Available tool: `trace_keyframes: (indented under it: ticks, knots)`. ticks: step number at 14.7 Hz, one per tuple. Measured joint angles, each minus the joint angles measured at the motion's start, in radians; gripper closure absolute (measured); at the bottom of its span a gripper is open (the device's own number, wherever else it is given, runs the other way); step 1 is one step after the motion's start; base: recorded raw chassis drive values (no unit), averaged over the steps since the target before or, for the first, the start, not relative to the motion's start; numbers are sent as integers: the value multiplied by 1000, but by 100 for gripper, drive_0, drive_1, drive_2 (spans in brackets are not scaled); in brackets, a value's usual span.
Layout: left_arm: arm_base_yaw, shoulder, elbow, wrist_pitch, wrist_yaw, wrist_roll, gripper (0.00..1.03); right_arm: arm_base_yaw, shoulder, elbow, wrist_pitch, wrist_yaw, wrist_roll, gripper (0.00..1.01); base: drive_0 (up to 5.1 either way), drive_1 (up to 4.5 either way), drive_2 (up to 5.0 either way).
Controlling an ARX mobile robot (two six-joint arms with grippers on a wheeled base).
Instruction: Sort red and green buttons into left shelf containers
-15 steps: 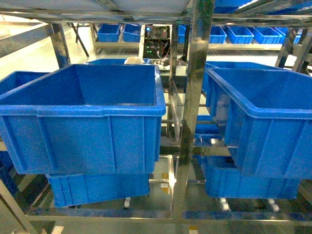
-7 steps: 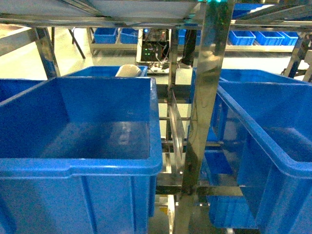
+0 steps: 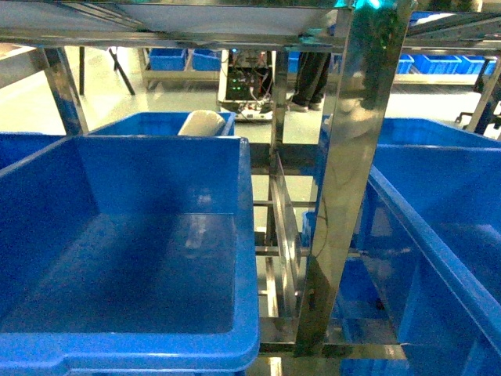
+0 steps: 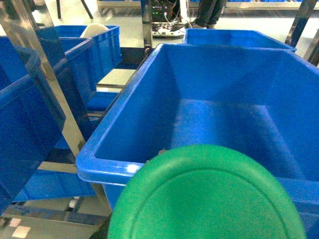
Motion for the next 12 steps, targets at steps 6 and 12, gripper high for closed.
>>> trace_keyframes:
  ticks: [6,12]
  knots:
    - [-1,-1,0,-2,5,0,76,0,1,0,0,3,0,75,-5,385,-394]
    - [0,-3,0,0,0,0,76,0,0,0,0,0,0,75,-5,385,-394]
